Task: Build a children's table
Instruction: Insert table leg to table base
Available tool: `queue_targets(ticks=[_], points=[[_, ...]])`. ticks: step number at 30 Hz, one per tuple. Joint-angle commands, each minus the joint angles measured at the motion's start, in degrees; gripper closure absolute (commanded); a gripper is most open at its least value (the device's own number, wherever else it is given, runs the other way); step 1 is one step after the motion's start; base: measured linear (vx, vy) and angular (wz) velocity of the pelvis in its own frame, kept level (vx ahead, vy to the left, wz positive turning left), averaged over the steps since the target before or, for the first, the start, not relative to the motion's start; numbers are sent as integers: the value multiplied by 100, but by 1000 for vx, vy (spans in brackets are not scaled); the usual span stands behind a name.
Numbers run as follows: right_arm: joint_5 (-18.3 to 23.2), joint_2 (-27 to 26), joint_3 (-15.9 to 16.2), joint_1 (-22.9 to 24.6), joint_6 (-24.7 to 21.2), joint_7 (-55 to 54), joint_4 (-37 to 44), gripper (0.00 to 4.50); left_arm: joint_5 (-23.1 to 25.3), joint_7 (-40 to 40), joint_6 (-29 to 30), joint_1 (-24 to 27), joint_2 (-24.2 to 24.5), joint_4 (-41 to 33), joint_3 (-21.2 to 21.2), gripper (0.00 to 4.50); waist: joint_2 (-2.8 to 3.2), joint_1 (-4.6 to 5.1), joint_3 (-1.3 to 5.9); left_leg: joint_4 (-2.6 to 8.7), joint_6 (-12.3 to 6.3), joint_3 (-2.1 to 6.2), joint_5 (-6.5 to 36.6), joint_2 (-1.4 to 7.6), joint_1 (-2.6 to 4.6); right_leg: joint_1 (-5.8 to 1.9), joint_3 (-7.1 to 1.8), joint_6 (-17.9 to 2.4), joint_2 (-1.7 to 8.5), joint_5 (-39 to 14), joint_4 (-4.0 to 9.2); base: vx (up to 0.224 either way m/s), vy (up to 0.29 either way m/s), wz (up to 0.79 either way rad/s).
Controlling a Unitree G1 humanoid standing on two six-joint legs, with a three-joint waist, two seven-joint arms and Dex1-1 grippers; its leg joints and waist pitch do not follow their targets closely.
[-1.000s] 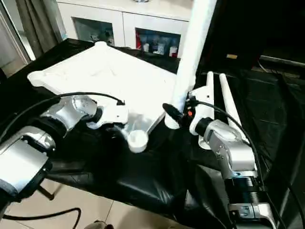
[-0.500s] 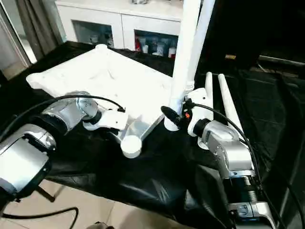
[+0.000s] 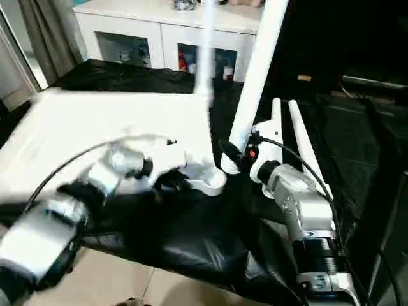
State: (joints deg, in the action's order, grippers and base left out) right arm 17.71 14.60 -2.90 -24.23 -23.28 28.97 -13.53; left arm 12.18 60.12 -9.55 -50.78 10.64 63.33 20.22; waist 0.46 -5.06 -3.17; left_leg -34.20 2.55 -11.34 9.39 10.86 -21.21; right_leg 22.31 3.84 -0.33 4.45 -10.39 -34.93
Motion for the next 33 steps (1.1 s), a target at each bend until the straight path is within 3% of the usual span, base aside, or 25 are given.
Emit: queue_targets(ticks=[1, 6, 9, 10, 11, 16, 18, 25, 27, 33], points=[[-14, 7, -30, 32, -22, -39, 7, 259, 135, -114, -117, 104, 86, -20, 143, 435, -70, -4, 378, 435, -67, 170, 1752, 238, 119, -192, -245, -1020, 451, -2107, 561, 0, 0, 0], [12, -17, -60, 1, -25, -34, -19, 259, 173, -170, -343, 241, 165, -253, 105, 450, -82, -14, 361, 443, -40, 159, 1735, 232, 122, -175, -263, -958, 468, -2201, 571, 0, 0, 0], [25, -17, -70, -35, -5, -4, -67, 259, -36, 114, -134, 245, 129, -221, -51, 450, -88, -12, 358, 441, -42, 152, 1692, 226, 120, -168, -265, -943, 467, -2250, 575, 0, 0, 0], [25, -12, -68, -41, 4, 11, -79, 259, -101, 214, -77, 232, 125, -207, -94, 419, -89, -15, 358, 443, -43, 156, 1673, 224, 116, -174, -263, -941, 471, -2257, 574, 0, 0, 0], [17, -4, -63, -27, 11, 30, -72, 259, -165, 208, -70, 201, 164, -205, -163, 387, -105, -9, 366, 446, -48, 157, 1614, 226, 94, -190, -263, -936, 470, -2205, 562, 0, 0, 0], [21, 4, -53, 9, -9, 46, -10, 259, -264, 184, 8, 156, 243, -225, -285, 384, -100, -17, 398, 427, -115, 137, 1335, 230, 75, -191, -269, -1093, 450, -1556, 484, 0, 0, 0], [16, 5, -34, 27, -8, 60, 13, 259, -418, 491, 251, 171, 364, -316, -393, 383, -94, -18, 395, 424, -138, 134, 1263, 223, 59, -201, -268, -1125, 462, -1519, 474, 0, 0, 0], [6, -5, -3, 36, 5, 89, 25, 259, -394, 620, 234, 210, 598, -278, -417, 383, -81, -10, 394, 423, -140, 125, 1266, 235, 65, -179, -272, -1151, 447, -1403, 461, 0, 0, 0], [7, -11, 2, 28, 6, 99, 22, 259, -421, 622, 296, 227, 609, -320, -424, 420, -82, -15, 386, 431, -113, 127, 1327, 245, 76, -168, -273, -1149, 450, -1477, 468, 0, 0, 0], [73, -62, 152, -70, -49, 315, 126, 259, -473, 586, 373, 275, 545, -379, -477, 442, -99, -21, 375, 429, -99, 124, 1341, 238, 64, -175, -278, -1130, 465, -1559, 482, 0, 0, 0]])
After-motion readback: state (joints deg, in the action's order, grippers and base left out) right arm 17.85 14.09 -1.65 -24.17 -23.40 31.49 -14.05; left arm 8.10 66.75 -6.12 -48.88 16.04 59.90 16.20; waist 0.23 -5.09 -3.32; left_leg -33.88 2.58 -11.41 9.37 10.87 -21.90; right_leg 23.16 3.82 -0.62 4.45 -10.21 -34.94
